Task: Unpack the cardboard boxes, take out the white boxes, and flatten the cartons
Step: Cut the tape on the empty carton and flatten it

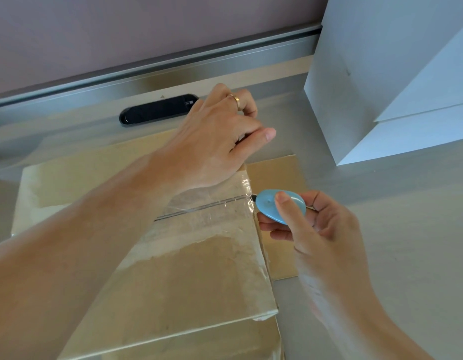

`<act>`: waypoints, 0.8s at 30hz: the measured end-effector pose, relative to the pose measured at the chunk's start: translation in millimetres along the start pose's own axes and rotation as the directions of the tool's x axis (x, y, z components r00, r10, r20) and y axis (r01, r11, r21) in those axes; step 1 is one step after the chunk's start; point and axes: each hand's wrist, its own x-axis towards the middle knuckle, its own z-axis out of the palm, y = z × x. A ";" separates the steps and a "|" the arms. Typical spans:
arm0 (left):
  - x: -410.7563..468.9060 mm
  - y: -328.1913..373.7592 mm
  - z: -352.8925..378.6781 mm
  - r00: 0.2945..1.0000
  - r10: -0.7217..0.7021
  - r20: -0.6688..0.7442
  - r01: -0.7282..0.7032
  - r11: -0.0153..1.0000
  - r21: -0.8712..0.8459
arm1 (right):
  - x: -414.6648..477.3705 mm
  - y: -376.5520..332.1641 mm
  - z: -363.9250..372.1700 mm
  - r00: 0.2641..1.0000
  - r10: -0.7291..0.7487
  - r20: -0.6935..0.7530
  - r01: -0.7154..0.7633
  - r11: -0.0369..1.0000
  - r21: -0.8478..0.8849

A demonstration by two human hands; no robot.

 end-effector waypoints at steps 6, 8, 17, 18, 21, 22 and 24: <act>1.4 1.0 -0.7 1.000 -0.001 0.014 0.001 1.000 -0.029 | -4.0 2.2 1.6 0.996 0.081 -0.037 -0.072 0.978 0.197; -0.8 2.6 -0.8 1.000 0.007 0.023 -0.006 0.999 -0.048 | -2.7 1.2 -3.8 0.990 0.113 -0.087 -0.084 0.954 0.288; -5.3 3.4 4.3 1.000 0.027 -0.001 -0.027 0.999 -0.035 | -0.1 -3.7 -13.9 0.999 -0.011 -0.047 0.015 0.996 0.089; -5.2 3.6 4.6 1.000 0.025 -0.007 -0.026 0.999 -0.035 | 0.7 -4.4 -13.4 1.000 -0.015 -0.018 0.016 0.995 0.102; -5.7 5.1 4.2 1.000 0.015 -0.014 -0.015 0.999 -0.043 | 0.4 -3.7 -11.3 0.995 0.013 0.104 -0.031 0.985 0.170; -5.4 5.9 3.7 1.000 0.013 -0.013 -0.014 0.999 -0.046 | 0.3 -3.1 -10.4 0.991 0.028 0.132 -0.054 0.978 0.200; -5.4 7.2 3.4 1.000 0.015 -0.011 -0.015 0.999 -0.049 | 0.5 -1.1 -8.2 0.990 0.047 0.131 -0.076 0.970 0.229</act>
